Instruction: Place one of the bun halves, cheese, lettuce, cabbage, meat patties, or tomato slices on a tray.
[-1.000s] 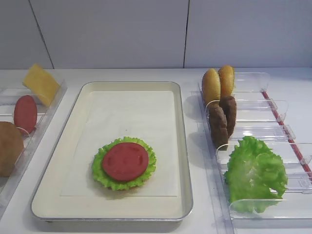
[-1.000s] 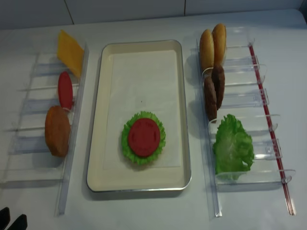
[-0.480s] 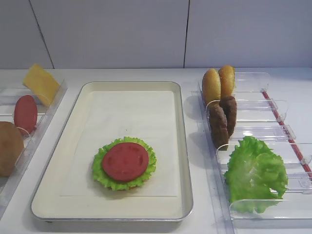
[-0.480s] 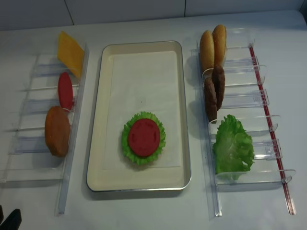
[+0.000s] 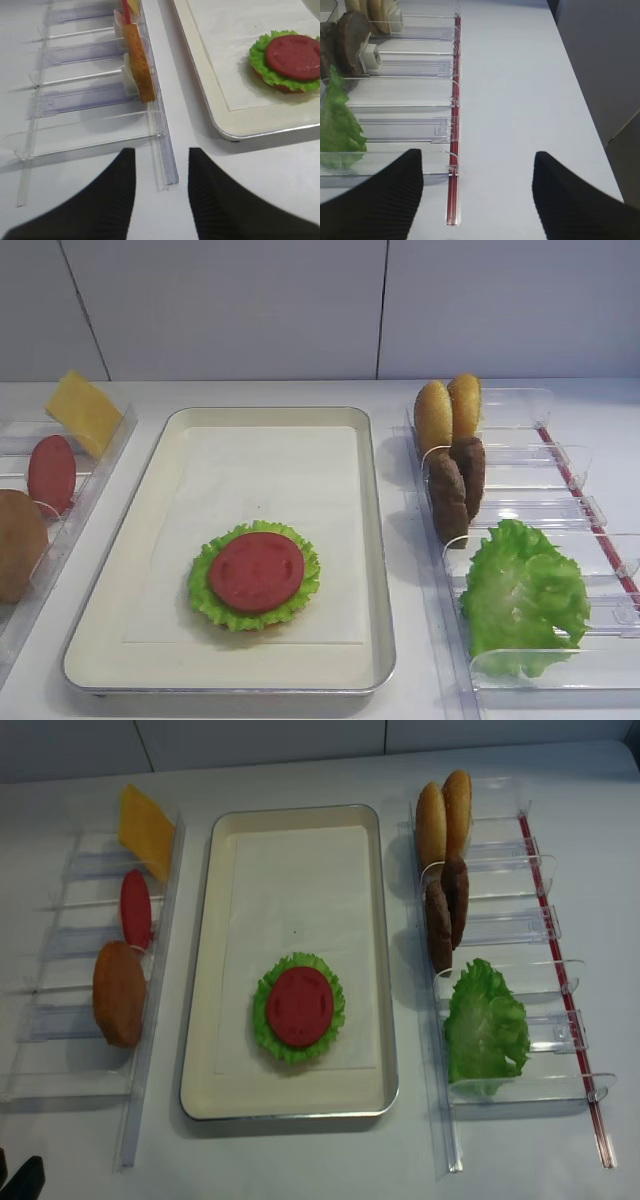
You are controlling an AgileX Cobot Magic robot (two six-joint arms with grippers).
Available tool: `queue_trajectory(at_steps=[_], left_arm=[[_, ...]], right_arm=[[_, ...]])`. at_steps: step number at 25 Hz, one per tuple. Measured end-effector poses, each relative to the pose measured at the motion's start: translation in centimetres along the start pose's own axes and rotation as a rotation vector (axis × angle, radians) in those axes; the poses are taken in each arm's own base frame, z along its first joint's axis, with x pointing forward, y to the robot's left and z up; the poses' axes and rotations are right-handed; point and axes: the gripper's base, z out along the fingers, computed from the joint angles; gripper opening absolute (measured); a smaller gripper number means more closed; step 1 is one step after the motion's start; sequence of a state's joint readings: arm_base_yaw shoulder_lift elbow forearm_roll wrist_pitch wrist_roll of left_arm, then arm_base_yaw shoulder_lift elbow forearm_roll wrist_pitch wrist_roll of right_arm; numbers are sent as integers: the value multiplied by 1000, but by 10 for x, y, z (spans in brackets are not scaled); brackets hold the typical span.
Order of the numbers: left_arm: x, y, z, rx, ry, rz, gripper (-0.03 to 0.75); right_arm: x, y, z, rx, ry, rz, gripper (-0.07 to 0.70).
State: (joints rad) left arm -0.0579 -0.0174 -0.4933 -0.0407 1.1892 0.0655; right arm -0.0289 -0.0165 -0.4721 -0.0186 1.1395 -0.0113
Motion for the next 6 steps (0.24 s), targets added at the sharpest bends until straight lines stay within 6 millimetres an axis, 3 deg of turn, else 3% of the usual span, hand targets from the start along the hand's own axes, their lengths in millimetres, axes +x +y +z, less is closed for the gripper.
queue_trajectory(at_steps=[6], left_arm=[[0, 0, 0, 0, 0, 0, 263]], right_arm=[[0, 0, 0, 0, 0, 0, 471]])
